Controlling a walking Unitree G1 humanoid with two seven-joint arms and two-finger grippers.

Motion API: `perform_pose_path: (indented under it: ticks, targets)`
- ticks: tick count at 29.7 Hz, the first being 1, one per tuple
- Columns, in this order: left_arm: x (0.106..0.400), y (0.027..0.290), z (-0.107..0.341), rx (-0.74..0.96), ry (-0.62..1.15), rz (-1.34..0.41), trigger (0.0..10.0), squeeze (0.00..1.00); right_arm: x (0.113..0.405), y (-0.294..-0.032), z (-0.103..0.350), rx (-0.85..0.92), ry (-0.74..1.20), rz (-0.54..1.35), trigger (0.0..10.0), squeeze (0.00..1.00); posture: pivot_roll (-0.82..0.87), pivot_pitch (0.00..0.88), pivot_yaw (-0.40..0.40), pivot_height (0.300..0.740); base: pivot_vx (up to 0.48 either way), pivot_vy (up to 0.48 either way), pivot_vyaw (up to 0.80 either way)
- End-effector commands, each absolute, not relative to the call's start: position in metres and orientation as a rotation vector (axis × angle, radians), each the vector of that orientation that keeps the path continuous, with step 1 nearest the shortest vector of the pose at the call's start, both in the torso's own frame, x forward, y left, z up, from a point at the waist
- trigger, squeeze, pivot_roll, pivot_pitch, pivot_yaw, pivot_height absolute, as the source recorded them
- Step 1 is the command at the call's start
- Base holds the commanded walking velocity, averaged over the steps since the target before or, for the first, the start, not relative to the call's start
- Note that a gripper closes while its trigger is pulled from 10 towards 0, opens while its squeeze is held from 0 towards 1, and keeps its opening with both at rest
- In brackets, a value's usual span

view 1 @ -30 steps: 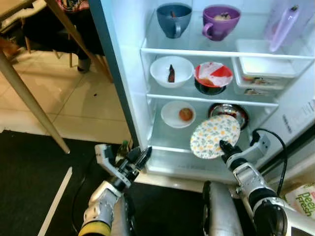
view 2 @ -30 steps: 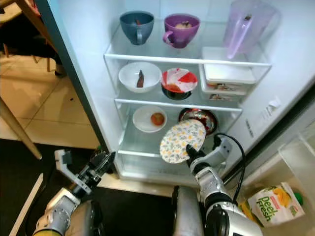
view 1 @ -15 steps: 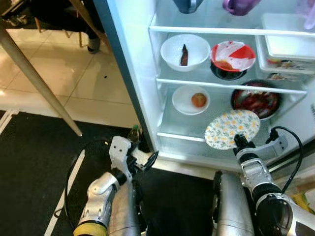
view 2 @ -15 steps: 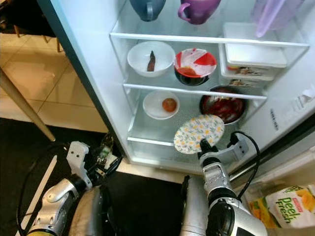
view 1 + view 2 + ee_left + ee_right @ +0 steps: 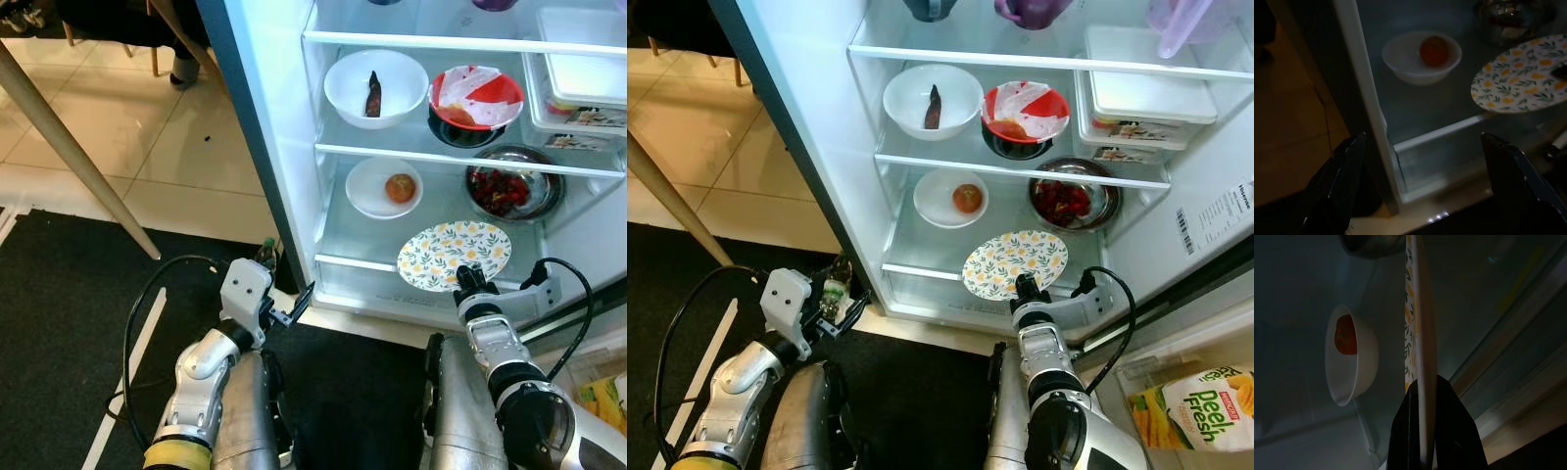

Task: Restocking fridge

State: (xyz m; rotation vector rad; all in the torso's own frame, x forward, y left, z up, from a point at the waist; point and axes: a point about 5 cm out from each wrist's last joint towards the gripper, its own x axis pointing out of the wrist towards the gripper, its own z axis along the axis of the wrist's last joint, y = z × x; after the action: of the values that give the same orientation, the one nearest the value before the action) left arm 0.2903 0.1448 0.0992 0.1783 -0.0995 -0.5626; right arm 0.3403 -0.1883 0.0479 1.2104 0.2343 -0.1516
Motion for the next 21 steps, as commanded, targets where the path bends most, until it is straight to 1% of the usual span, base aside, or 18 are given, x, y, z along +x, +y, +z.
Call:
perform_pose_path:
  ticks: [1,3,4,6,8,9,12,14,17,18,20,21]
  targets:
    - [0.288,0.141,0.095,0.205,-0.095,-0.563,10.0,0.0,0.326,-0.19,0.029,1.233,0.294,-0.209,10.0,0.0,0.03,0.36,0.063,0.451,0.0,0.0,0.0]
    - [0.288,0.141,0.097,0.214,-0.101,-0.555,10.0,0.0,0.323,-0.193,0.026,1.236,0.297,-0.231,10.0,0.0,0.03,0.36,0.063,0.451,0.0,0.0,0.0]
    - [0.288,0.142,0.098,0.222,-0.106,-0.544,10.0,0.0,0.321,-0.195,0.024,1.245,0.295,-0.253,10.0,0.0,0.04,0.388,0.067,0.451,0.0,0.0,0.0]
    - [0.288,0.142,0.101,0.244,-0.115,-0.539,10.0,0.0,0.319,-0.199,0.023,1.256,0.28,-0.27,10.0,0.0,0.07,0.393,0.083,0.451,0.0,0.0,0.0]
    - [0.288,0.142,0.109,0.285,-0.143,-0.543,10.0,0.0,0.321,-0.203,0.027,1.26,0.237,-0.27,10.0,0.0,0.08,0.413,0.1,0.451,0.0,0.0,0.0]
    - [0.289,0.144,0.116,0.31,-0.167,-0.539,10.0,0.0,0.325,-0.206,0.032,1.273,0.202,-0.266,10.0,0.0,0.1,0.436,0.114,0.451,0.0,0.0,0.0]
    - [0.29,0.145,0.121,0.324,-0.183,-0.536,10.0,0.0,0.327,-0.207,0.035,1.283,0.18,-0.264,10.0,0.0,0.1,0.436,0.114,0.451,0.0,0.0,0.0]
    - [0.288,0.145,0.134,0.353,-0.222,-0.537,10.0,0.0,0.334,-0.212,0.047,1.322,0.103,-0.255,10.0,0.0,0.15,0.483,0.125,0.451,0.0,0.0,0.0]
    - [0.286,0.143,0.139,0.358,-0.237,-0.539,10.0,0.0,0.337,-0.213,0.051,1.329,0.08,-0.249,10.0,0.0,0.15,0.49,0.129,0.451,0.0,0.0,0.0]
    - [0.284,0.141,0.144,0.372,-0.253,-0.544,10.0,0.0,0.341,-0.214,0.056,1.34,0.055,-0.245,10.0,0.0,0.17,0.51,0.136,0.451,0.0,0.0,0.0]
    - [0.284,0.141,0.144,0.372,-0.253,-0.544,10.0,0.0,0.341,-0.214,0.056,1.34,0.055,-0.245,10.0,0.0,0.17,0.51,0.136,0.451,0.0,0.0,0.0]
    - [0.282,0.139,0.149,0.375,-0.266,-0.546,10.0,0.0,0.344,-0.215,0.061,1.351,0.031,-0.245,10.0,0.0,0.19,0.537,0.147,0.451,0.0,0.0,0.0]
